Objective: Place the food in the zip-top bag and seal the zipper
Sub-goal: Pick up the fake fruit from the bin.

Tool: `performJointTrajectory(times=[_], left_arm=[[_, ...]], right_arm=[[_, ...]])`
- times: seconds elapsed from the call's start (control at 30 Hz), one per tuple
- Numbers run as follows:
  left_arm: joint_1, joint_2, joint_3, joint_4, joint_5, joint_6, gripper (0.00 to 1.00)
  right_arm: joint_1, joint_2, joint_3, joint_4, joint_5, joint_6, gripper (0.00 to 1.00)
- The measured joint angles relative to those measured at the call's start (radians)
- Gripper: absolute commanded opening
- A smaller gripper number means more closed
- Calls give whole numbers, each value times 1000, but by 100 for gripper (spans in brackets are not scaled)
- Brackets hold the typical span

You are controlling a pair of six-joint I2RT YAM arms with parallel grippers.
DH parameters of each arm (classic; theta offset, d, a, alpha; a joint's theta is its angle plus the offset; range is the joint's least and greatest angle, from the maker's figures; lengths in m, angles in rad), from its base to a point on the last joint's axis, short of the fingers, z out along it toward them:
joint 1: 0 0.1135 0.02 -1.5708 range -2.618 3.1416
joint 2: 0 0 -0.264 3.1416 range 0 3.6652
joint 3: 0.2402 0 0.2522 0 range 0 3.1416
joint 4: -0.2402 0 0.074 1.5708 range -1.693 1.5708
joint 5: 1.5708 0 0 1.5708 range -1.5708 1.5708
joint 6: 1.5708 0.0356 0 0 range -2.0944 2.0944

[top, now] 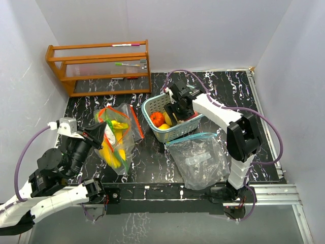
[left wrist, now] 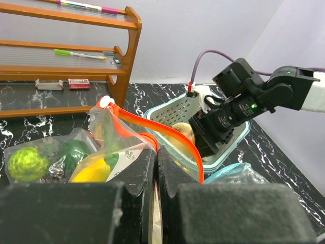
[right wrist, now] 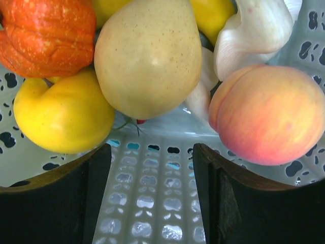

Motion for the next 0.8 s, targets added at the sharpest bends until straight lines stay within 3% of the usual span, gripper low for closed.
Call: performJointTrajectory(times=[0.53, 0.6, 0.73, 0.8], left_arm=[[0, -53, 0, -26, -15, -2, 0], [0, -54, 0, -28, -19, -2, 0], [0, -54, 0, -33, -19, -2, 0], [0, -54, 0, -34, -19, -1, 0]], right_arm=[[2, 171, -19, 46, 124, 87, 65], [2, 171, -23, 50, 146, 97, 54], [2, 171, -39, 78, 179, 114, 18], [2, 167, -44, 84, 188, 124, 12]])
